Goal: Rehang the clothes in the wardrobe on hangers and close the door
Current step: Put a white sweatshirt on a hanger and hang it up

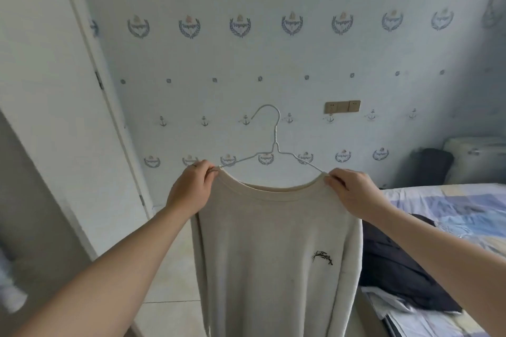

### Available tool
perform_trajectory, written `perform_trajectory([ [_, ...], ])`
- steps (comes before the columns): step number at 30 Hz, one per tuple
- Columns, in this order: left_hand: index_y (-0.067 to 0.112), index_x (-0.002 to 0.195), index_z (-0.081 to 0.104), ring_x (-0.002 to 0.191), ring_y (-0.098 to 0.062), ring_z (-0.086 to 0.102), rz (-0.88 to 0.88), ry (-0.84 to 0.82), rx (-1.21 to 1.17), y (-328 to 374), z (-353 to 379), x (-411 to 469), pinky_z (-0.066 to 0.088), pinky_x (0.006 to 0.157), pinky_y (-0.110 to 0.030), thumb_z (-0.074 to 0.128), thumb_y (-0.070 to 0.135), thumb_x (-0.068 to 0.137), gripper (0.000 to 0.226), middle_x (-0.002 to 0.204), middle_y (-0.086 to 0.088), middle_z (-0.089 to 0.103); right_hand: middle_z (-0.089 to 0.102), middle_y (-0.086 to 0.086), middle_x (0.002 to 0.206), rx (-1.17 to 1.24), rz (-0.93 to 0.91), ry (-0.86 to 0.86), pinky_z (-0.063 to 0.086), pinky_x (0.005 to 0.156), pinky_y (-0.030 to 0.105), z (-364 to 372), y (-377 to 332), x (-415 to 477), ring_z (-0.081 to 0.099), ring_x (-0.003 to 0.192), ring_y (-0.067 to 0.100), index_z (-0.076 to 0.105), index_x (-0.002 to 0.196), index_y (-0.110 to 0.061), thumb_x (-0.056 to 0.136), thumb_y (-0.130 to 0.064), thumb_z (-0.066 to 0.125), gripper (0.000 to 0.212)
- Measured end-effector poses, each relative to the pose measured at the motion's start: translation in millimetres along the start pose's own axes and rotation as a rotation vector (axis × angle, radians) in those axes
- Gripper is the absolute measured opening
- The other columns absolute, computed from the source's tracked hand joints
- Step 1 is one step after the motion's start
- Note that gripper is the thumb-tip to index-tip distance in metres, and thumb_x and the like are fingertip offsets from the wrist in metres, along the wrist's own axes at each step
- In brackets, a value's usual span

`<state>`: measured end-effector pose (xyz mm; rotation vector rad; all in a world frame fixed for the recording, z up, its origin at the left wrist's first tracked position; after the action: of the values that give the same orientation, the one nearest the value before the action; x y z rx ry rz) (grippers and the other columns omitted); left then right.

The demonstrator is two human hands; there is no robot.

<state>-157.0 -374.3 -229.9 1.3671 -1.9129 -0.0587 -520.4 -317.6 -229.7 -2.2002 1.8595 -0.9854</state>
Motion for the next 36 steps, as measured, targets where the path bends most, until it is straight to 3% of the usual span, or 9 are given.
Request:
perform_trajectory([
  [7, 0.014, 0.096, 0.058, 0.087, -0.019, 0.057, 0.06, 0.207, 0.081, 17, -121, -7, 0.042, 0.069, -0.034, 0.047, 0.024, 0.103, 0.016, 0.094, 0.004, 0.058, 0.058, -0.007, 0.069, 0.053, -0.138, 0.132, 0.045, 0.064, 0.037, -53, -97, 24, 0.054, 0.069, 0.014, 0.057, 0.076, -0.019, 0.099, -0.031, 0.051, 0.026],
  [11, 0.015, 0.1, 0.058, 0.087, -0.019, 0.056, 0.123, 0.355, 0.151, 33, -197, 1, 0.042, 0.069, -0.034, 0.044, 0.025, 0.104, 0.018, 0.098, 0.003, 0.06, 0.058, -0.014, 0.07, 0.05, -0.224, 0.24, 0.041, 0.058, 0.031, -95, -157, 45, 0.053, 0.071, 0.002, 0.057, 0.077, -0.027, 0.099, -0.035, 0.05, 0.024],
  [16, 0.015, 0.1, 0.06, 0.09, -0.017, 0.057, 0.244, 0.548, 0.2, 54, -303, 13, 0.045, 0.072, -0.035, 0.047, 0.022, 0.104, 0.015, 0.099, 0.003, 0.062, 0.059, -0.015, 0.069, 0.118, -0.367, 0.391, 0.036, 0.055, 0.023, -143, -241, 68, 0.054, 0.071, -0.003, 0.061, 0.079, -0.022, 0.098, -0.034, 0.051, 0.025],
  [22, 0.017, 0.095, 0.057, 0.085, -0.011, 0.05, 0.325, 0.707, 0.35, 71, -421, 22, 0.036, 0.066, -0.031, 0.045, 0.024, 0.104, 0.017, 0.091, 0.008, 0.057, 0.06, -0.01, 0.07, 0.147, -0.49, 0.489, 0.049, 0.065, 0.037, -181, -338, 98, 0.057, 0.072, 0.019, 0.061, 0.081, -0.02, 0.098, -0.035, 0.049, 0.026],
  [25, 0.014, 0.095, 0.058, 0.083, -0.016, 0.05, 0.343, 0.769, 0.428, 74, -475, 22, 0.035, 0.067, -0.032, 0.047, 0.022, 0.103, 0.016, 0.09, 0.007, 0.055, 0.058, -0.01, 0.067, 0.178, -0.552, 0.524, 0.048, 0.064, 0.036, -193, -386, 111, 0.056, 0.069, 0.017, 0.061, 0.08, -0.019, 0.097, -0.034, 0.05, 0.026],
  [30, 0.009, 0.095, 0.06, 0.089, -0.035, 0.059, 0.319, 0.854, 0.519, 61, -556, 20, 0.047, 0.073, -0.043, 0.049, 0.019, 0.102, 0.016, 0.096, -0.009, 0.063, 0.061, -0.005, 0.067, 0.238, -0.64, 0.522, 0.048, 0.064, 0.036, -197, -468, 134, 0.057, 0.068, 0.016, 0.064, 0.079, -0.02, 0.098, -0.032, 0.051, 0.025],
  [36, 0.008, 0.095, 0.061, 0.09, -0.035, 0.06, 0.245, 0.929, 0.641, 25, -642, 10, 0.045, 0.072, -0.041, 0.052, 0.017, 0.101, 0.014, 0.094, -0.01, 0.065, 0.062, -0.006, 0.071, 0.337, -0.72, 0.472, 0.044, 0.061, 0.03, -184, -565, 155, 0.057, 0.071, 0.013, 0.063, 0.077, -0.024, 0.097, -0.036, 0.052, 0.026],
])
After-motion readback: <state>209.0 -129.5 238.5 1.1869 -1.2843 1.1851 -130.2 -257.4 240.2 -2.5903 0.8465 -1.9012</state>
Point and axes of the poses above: each hand's wrist, its own x-axis towards the middle knuckle, its own z-axis out of the palm, y = z × x, the point moved 5 cm from there along x, towards the middle knuckle
